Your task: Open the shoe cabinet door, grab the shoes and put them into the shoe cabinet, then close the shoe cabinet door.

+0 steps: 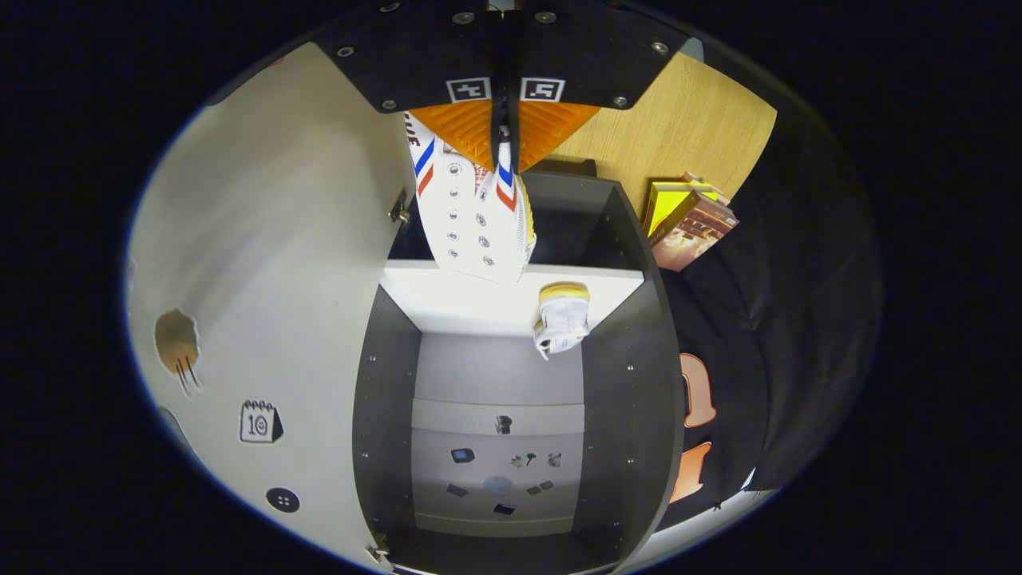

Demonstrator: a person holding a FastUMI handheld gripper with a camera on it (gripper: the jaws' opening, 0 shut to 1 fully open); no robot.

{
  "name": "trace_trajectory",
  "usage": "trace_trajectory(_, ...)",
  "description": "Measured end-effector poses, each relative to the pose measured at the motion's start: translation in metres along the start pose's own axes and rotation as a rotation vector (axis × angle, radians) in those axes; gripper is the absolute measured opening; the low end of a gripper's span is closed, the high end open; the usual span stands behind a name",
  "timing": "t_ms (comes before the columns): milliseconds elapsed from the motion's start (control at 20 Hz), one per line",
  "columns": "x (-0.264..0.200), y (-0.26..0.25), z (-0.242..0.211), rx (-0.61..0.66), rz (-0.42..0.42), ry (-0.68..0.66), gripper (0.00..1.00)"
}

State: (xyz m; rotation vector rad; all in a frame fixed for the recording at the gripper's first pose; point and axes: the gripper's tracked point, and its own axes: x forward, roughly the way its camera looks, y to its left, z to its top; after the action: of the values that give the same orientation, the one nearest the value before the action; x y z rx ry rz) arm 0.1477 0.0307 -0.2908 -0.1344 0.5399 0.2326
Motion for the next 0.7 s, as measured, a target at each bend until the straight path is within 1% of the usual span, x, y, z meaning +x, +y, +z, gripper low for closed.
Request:
trace_trajectory(150, 0.012, -0.002, 0.037, -0.033, -0.022, -0.031, 0.0)
trace_trajectory(300, 0.025, -0.003, 0.069, -0.024, -0.023, -0.049, 0.0)
trace_trajectory(450, 0.046, -0.008, 0.098, -0.037, -0.041, -0.06, 0.0)
trace_trajectory(550, 0.061, -0.009, 0.111, -0.054, -0.047, -0.056, 0.0)
trace_trajectory(700, 0.096, -0.012, 0.126, -0.085, -0.057, -0.029, 0.0)
